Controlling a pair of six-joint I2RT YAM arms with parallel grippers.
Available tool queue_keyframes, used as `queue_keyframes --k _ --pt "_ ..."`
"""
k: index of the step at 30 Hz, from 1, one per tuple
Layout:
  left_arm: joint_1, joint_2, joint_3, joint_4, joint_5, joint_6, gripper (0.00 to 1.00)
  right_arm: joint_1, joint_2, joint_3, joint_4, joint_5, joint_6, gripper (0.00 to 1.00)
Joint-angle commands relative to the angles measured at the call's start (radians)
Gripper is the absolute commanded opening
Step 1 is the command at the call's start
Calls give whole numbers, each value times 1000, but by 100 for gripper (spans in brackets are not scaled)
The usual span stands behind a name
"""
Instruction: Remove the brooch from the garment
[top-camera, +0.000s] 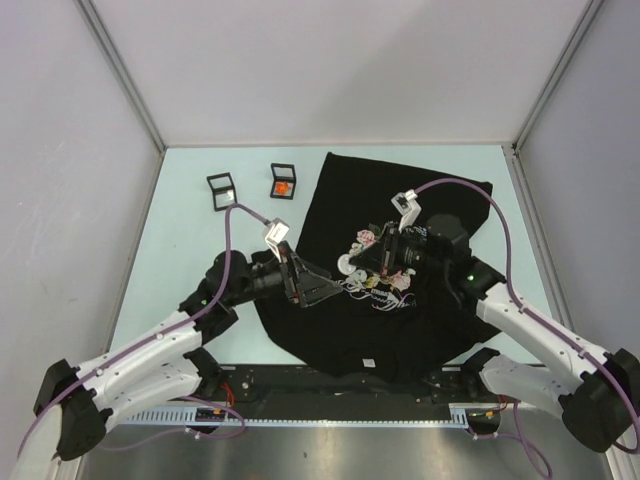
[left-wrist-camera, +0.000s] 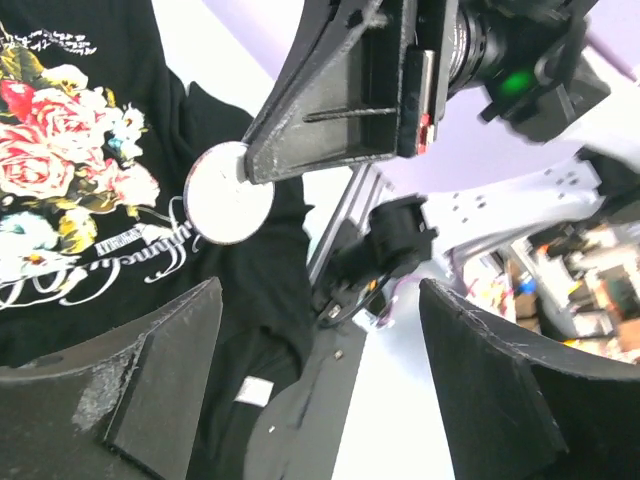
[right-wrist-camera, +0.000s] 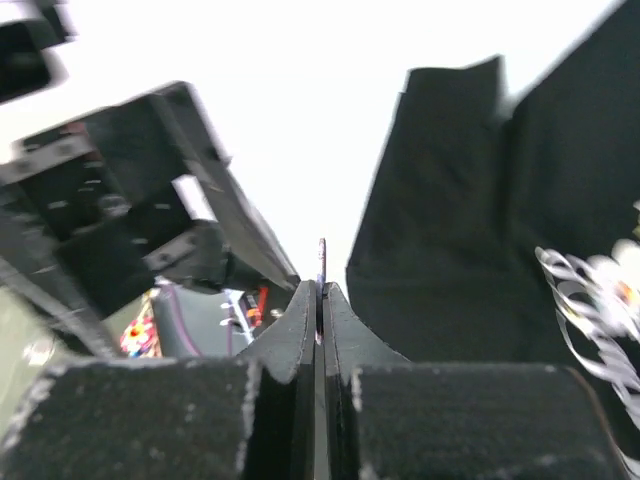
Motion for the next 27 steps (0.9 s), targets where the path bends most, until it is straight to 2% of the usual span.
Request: queue_keyframes --k 1,3,6,9,12,15,17,18,25,27 --pt "15 -6 -40 154 -48 -111 80 22 45 16 263 -153 20 0" --pt "35 -19 -55 151 -53 -141 70 26 45 14 266 -140 23 0" --pt "55 -64 -104 208 -86 -193 63 30 43 7 274 -138 34 0" --pt "72 -62 -127 208 -91 -233 61 31 39 -10 301 -152 56 0" --pt "95 -33 -144 271 -31 -272 62 36 37 -33 357 -181 77 0" --pt "101 4 -190 473 19 -322 62 37 36 -42 357 -184 74 0" --pt "103 30 -207 551 30 -351 56 37 30 -47 358 -181 77 0" --pt "103 37 -210 562 33 -359 49 36 27 -48 361 -181 79 0" --pt "104 76 -216 636 58 -385 37 33 31 -58 386 -198 100 0" --pt "104 83 -207 639 64 -382 29 34 33 -62 390 -201 105 0"
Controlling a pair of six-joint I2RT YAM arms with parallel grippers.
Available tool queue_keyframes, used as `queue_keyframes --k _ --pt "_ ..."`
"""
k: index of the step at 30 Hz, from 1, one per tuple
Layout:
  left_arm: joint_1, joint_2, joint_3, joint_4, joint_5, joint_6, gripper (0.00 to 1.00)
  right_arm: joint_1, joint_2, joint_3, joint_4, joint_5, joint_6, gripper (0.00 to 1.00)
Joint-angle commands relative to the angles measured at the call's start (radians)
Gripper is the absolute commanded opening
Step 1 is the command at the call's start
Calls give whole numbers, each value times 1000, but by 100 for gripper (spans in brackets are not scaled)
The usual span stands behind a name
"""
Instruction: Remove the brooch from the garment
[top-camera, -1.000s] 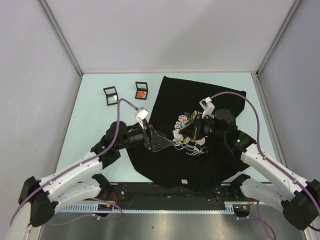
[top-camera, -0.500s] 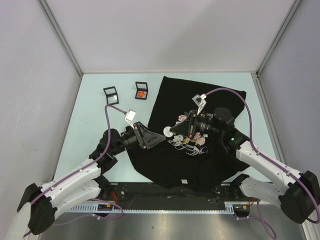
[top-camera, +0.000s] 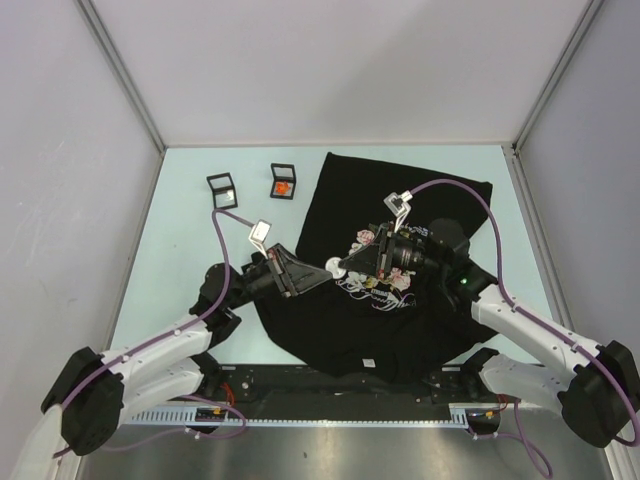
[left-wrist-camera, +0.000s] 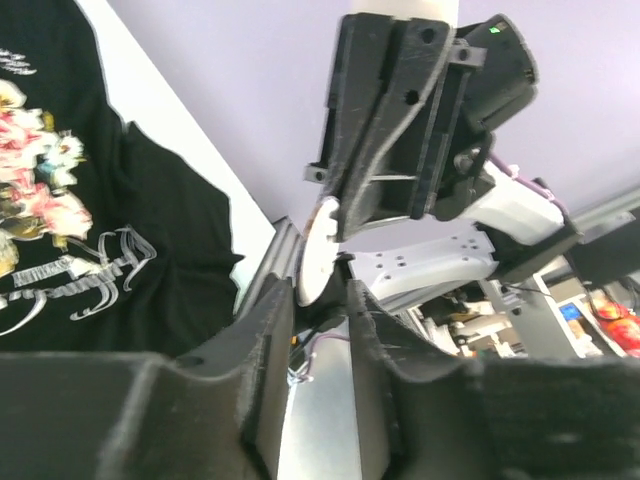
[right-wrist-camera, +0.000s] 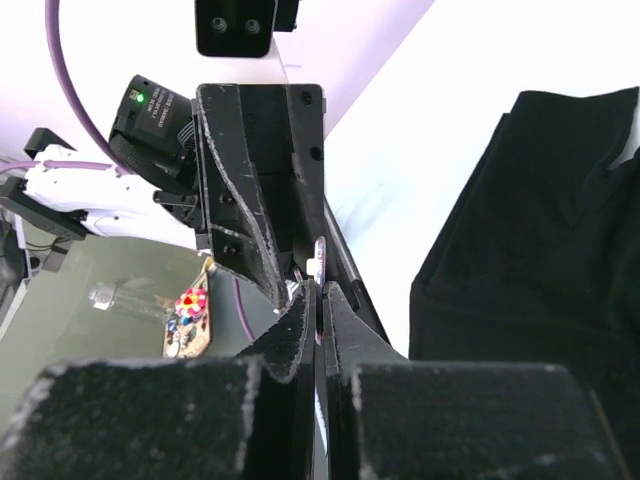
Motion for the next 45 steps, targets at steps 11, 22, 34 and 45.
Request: queue_keyframes --k 11,22,34,45 --pt "9 -37 53 -51 -6 63 0 6 -13 -15 59 34 42 14" --pt "7 -151 113 -330 -127 162 0 81 -36 -20 15 204 -2 57" --pt "7 -200 113 -393 -173 139 0 202 -5 -20 50 446 -13 49" --pt "7 -221 107 -413 -189 134 0 236 42 -20 104 505 8 36"
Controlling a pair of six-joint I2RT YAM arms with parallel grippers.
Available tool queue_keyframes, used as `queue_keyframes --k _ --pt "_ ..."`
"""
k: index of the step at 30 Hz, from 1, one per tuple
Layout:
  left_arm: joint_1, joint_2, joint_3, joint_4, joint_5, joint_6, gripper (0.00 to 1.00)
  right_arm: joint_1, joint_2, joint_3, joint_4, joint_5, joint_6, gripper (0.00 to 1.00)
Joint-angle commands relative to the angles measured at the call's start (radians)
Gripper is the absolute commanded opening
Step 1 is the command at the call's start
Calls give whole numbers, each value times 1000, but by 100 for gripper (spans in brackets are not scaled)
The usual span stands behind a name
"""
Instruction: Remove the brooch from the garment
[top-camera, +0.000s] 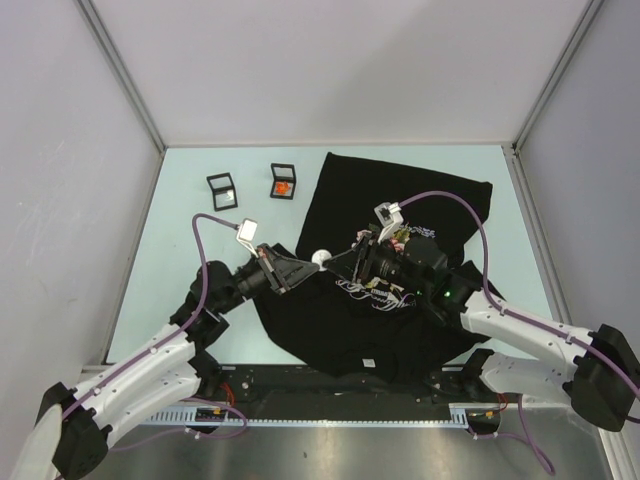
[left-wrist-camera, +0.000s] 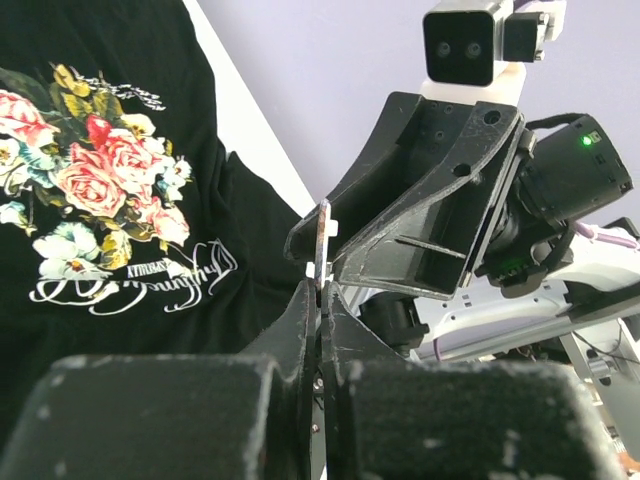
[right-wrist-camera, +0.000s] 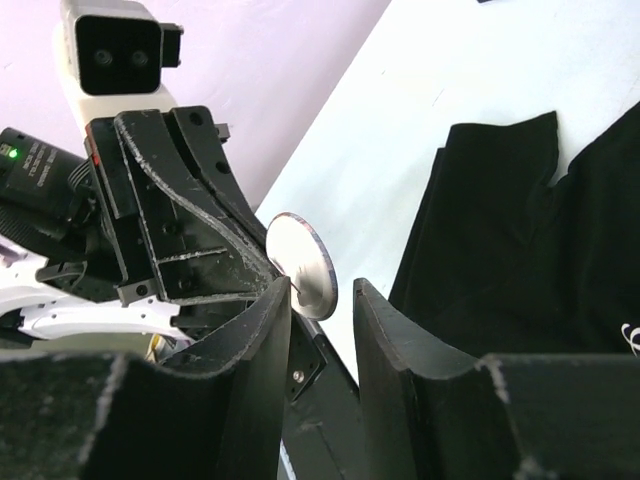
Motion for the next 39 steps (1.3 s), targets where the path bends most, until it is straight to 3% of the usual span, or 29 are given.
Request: queue_keyframes --k 1,18,39 --pt "4 -9 32 10 -11 -9 0 12 17 3 70 51 8 36" --pt "-7 -23 39 -11 -28 17 0 28 45 1 52 151 78 33" --pt "-125 -21 135 -149 -161 234 0 26 66 33 -20 180 156 29"
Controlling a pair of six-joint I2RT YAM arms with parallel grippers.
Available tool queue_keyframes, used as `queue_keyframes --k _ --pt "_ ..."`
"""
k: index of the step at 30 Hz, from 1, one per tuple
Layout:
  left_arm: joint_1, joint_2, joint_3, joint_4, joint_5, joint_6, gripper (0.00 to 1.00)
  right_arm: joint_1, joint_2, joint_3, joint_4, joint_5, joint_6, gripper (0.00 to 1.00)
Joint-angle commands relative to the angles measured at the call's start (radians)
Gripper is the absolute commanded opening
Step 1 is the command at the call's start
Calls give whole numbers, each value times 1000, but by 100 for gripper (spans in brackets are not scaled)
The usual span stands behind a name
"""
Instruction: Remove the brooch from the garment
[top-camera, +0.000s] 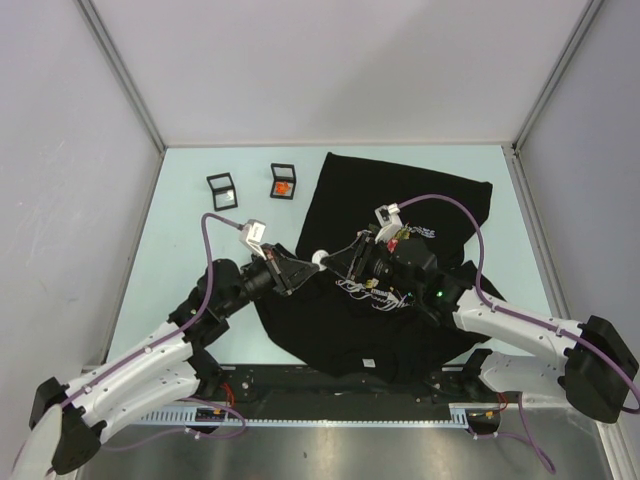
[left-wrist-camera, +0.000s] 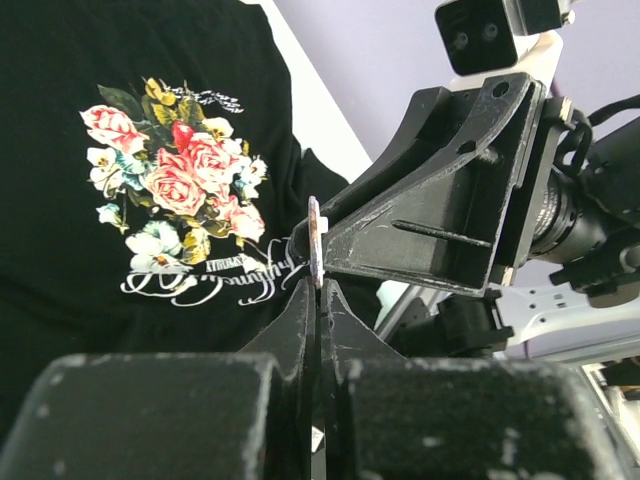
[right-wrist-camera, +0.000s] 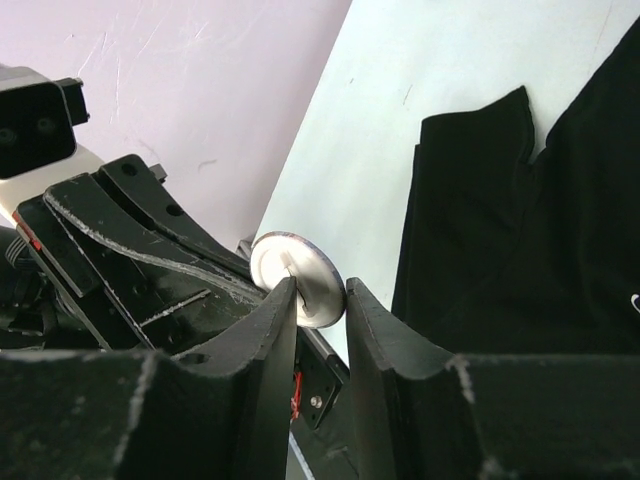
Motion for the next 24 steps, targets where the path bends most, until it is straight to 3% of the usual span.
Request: queue_keyframes --k 1,10,18,24 --pt "-26 -21 60 38 15 43 0 2 3 31 -27 56 24 27" --pt "-46 -26 64 18 -37 18 0 31 -35 31 -64 206 55 27" --pt "-44 11 133 -176 -138 38 0 47 -152 5 -128 213 10 52" --pt "-28 120 244 -370 -288 147 0 -7 -317 -6 -292 222 -118 61"
